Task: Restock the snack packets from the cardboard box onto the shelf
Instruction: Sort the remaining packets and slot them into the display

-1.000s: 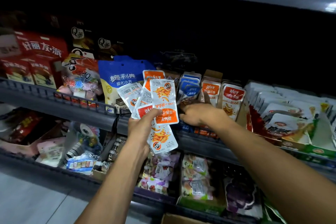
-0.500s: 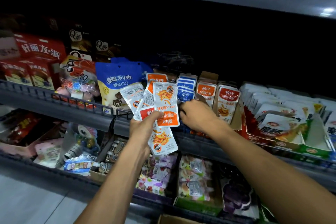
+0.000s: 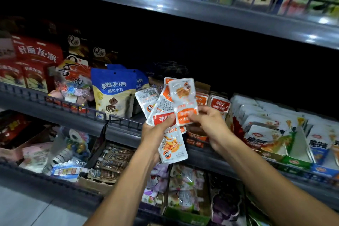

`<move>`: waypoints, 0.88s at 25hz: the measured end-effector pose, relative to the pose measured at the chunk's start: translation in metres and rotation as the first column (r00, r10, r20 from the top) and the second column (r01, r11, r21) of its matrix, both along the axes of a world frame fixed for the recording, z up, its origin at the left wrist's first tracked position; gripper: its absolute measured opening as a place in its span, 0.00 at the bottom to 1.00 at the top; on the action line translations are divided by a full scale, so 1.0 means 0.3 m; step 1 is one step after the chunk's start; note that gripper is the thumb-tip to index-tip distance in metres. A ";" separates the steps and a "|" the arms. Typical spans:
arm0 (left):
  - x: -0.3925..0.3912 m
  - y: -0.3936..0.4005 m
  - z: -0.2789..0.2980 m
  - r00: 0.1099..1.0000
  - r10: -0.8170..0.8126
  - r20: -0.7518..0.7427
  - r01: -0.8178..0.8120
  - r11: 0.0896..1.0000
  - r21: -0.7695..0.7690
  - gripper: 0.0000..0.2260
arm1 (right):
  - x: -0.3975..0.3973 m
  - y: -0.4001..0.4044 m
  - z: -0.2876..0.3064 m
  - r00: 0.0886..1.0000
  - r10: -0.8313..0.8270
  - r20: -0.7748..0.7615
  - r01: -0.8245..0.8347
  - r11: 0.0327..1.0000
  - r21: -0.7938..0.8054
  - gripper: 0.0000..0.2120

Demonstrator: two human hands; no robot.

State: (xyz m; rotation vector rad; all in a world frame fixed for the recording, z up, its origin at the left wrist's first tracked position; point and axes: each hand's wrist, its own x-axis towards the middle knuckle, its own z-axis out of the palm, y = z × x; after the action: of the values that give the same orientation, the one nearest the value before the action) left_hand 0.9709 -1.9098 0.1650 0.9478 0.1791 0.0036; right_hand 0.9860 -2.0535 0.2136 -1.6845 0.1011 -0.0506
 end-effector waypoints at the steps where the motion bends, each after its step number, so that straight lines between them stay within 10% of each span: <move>1: 0.001 -0.004 0.000 1.000 0.015 -0.007 -0.015 1.000 -0.003 0.11 | 0.009 -0.020 0.028 0.998 -0.057 0.013 0.056 0.997 0.062 0.08; 4: 0.009 -0.003 -0.004 0.998 0.064 -0.019 -0.064 0.998 -0.014 0.08 | 0.032 -0.124 0.169 0.951 -0.154 0.268 0.247 0.901 -0.356 0.13; 8: 0.025 0.014 -0.013 0.997 0.074 -0.036 -0.074 0.997 -0.010 0.08 | 0.084 -0.207 0.376 0.939 0.109 0.326 0.282 0.297 -0.912 0.13; 13: 0.033 0.003 -0.018 0.998 0.054 -0.032 -0.054 0.999 0.002 0.09 | 0.225 -0.094 0.298 0.940 0.294 0.173 0.215 -0.116 -0.970 0.17; 22: 0.069 0.019 -0.043 1.000 -0.005 0.017 0.003 0.996 0.087 0.13 | 0.312 -0.043 0.115 0.927 0.313 0.209 0.304 -0.297 -0.905 0.18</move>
State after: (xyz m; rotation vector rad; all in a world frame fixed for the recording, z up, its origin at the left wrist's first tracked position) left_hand 0.9915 -1.9040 0.1521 1.0344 0.1624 0.0156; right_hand 1.0796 -2.0665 0.2482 -3.4862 -0.4518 -0.6942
